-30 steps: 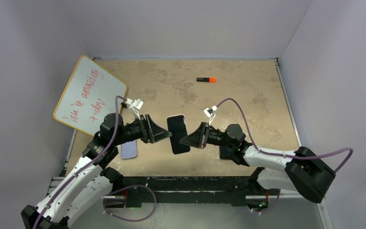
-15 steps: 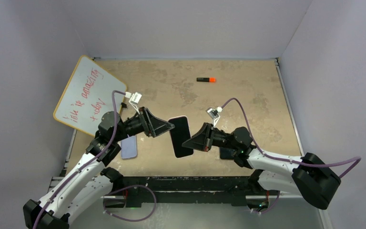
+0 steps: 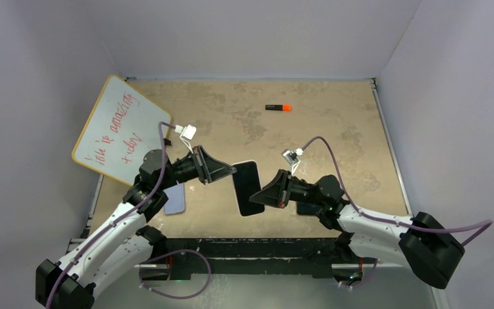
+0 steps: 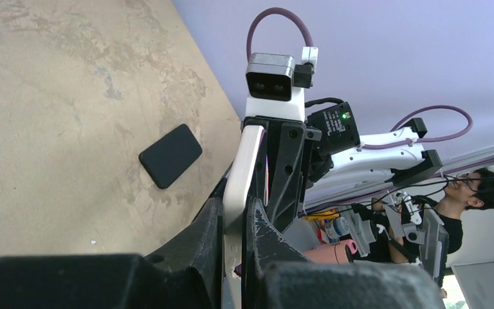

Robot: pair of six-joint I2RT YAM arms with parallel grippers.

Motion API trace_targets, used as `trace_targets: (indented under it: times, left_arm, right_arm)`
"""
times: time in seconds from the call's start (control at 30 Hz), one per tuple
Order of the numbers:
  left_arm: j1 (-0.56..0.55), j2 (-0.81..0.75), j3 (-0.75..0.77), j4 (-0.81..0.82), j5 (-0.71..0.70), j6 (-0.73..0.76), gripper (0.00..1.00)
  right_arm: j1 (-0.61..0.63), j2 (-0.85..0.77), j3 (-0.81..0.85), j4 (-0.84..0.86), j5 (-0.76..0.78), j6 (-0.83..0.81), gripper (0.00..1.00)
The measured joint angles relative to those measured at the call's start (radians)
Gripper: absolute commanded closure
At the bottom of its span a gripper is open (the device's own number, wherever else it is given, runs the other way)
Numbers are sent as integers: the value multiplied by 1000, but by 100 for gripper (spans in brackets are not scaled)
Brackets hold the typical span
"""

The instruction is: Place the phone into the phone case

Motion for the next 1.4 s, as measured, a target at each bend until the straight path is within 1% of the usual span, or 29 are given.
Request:
trace_targets:
  times: [0.13, 0.2, 0.27, 0.33, 0.5, 0.7, 0.73, 0.77, 0.8, 0.83, 0.9, 1.03, 1.07, 1.1, 1.17, 1.23, 1.3, 1.4]
  left_arm:
    - [-2, 0, 3, -24, 7, 22, 100]
    - [-1, 0, 4, -24, 25, 39, 100]
    - [0, 6, 7, -27, 53, 63, 100]
    - [0, 19, 8, -28, 86, 79, 100]
    - [0, 40, 8, -31, 140, 93, 100]
    - [0, 49, 8, -4, 194, 96, 100]
    - [0, 51, 8, 0, 199, 96, 100]
    - [0, 54, 6, 9, 206, 95, 100]
    - [0, 56, 4, 17, 212, 95, 100]
    - [0, 57, 4, 24, 217, 95, 100]
    - [0, 55, 3, 35, 222, 95, 100]
    - [-1, 51, 3, 8, 201, 106, 100]
    - [-2, 51, 3, -3, 196, 112, 96]
    - [-2, 52, 5, -13, 194, 119, 88]
    - [-2, 59, 12, -32, 193, 133, 64]
    - [-2, 73, 33, -71, 191, 157, 51]
    - [-1, 81, 60, -125, 188, 181, 42]
    - [0, 67, 76, -155, 189, 207, 39]
  right_arm:
    - [2, -31, -2, -63, 16, -16, 66]
    - [2, -54, -2, -92, 26, -27, 55]
    - [2, -76, 0, -110, 36, -37, 48]
    - [2, -92, 7, -116, 52, -41, 46]
    - [2, -105, 15, -127, 85, -45, 48]
    - [2, -98, 82, -179, 118, -62, 49]
    - [2, -96, 95, -182, 124, -64, 55]
    - [2, -95, 105, -190, 129, -68, 75]
    - [2, -97, 113, -203, 133, -78, 92]
    - [2, -97, 119, -224, 140, -93, 100]
    - [0, -101, 124, -260, 159, -113, 100]
    - [2, -129, 143, -347, 186, -167, 100]
    - [4, -134, 150, -371, 190, -180, 100]
    - [6, -138, 159, -399, 193, -194, 100]
    - [7, -138, 168, -428, 198, -207, 100]
    - [7, -139, 170, -437, 203, -205, 100]
    - [6, -149, 170, -468, 220, -206, 100]
    - [5, -167, 170, -496, 249, -204, 100]
